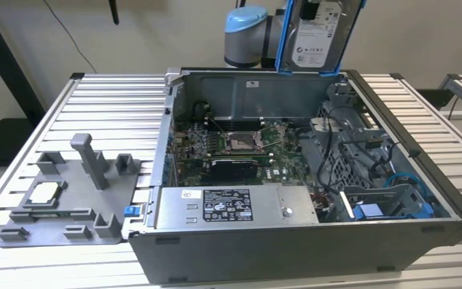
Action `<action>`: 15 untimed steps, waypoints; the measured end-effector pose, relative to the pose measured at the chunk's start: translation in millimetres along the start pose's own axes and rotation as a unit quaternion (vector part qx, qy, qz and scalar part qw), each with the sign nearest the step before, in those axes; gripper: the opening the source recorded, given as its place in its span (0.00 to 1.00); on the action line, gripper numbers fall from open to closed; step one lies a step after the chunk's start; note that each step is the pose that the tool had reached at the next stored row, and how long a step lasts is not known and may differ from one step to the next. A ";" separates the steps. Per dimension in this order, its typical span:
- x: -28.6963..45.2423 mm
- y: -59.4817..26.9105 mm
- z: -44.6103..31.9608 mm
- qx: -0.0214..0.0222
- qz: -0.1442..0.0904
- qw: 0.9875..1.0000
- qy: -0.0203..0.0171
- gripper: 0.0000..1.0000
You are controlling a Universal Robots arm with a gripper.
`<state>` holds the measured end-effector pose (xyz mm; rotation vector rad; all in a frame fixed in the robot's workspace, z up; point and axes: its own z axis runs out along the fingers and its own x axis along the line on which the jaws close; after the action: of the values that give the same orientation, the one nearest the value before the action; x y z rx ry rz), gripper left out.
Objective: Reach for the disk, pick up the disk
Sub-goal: 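Pick up the disk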
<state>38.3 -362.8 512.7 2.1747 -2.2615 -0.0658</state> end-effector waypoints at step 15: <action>-0.2 -4.5 0.1 0.000 0.000 1.000 0.000 0.00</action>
<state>42.8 -362.8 512.5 2.1748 -2.2616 -0.0659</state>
